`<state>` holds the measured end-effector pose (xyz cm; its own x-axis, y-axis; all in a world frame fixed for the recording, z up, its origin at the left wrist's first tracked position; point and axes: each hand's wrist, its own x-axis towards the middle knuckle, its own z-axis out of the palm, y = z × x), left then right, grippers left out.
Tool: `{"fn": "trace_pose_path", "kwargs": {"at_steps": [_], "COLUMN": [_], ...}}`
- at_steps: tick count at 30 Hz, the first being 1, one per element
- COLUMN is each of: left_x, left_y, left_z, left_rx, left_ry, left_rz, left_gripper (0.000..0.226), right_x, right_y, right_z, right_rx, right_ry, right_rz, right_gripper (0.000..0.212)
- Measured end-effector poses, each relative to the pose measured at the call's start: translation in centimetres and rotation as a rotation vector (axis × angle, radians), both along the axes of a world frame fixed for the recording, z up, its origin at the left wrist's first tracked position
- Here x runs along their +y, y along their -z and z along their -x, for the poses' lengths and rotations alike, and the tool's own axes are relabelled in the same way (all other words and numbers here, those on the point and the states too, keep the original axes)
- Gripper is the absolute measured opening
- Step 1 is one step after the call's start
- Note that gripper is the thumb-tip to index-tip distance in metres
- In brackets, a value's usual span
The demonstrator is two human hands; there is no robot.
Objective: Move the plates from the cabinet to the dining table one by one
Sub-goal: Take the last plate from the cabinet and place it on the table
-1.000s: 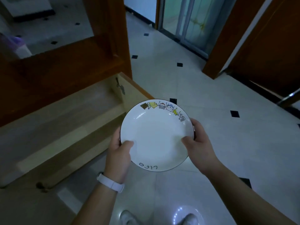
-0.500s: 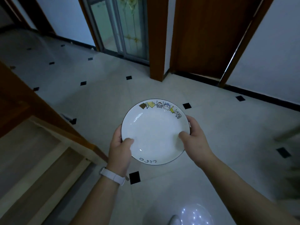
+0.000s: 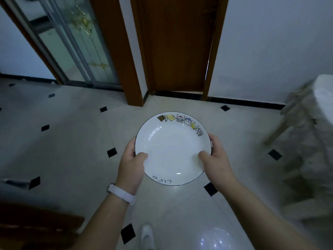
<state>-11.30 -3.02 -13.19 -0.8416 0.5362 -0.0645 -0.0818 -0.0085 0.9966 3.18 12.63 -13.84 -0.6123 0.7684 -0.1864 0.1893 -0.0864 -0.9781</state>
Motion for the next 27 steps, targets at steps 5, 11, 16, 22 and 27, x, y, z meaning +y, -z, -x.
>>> {"fn": "trace_pose_path", "kwargs": {"at_steps": [5, 11, 16, 22, 27], "left_x": [7.5, 18.0, 26.2, 34.0, 39.1], "left_y": [1.6, 2.5, 1.4, -0.8, -0.7], "left_z": [3.2, 9.4, 14.9, 17.8, 17.1], "left_rx": [-0.028, -0.057, -0.093, -0.090, -0.098], "left_ry": [0.133, 0.315, 0.439, 0.584, 0.707], "left_rz": [0.003, 0.005, 0.026, -0.012, -0.021], "left_gripper": [0.050, 0.051, 0.054, 0.058, 0.055], "right_x": [5.2, 12.9, 18.5, 23.4, 26.4], "right_y": [1.6, 2.2, 0.3, -1.4, -1.9], "right_z": [1.3, 5.5, 9.7, 12.1, 10.9], "right_rx": [-0.029, -0.036, -0.047, -0.010, -0.010], "right_ry": [0.148, 0.349, 0.462, 0.617, 0.729], "right_rz": [0.027, 0.033, -0.002, -0.040, -0.047], "right_gripper": [0.053, 0.055, 0.054, 0.056, 0.054]}}
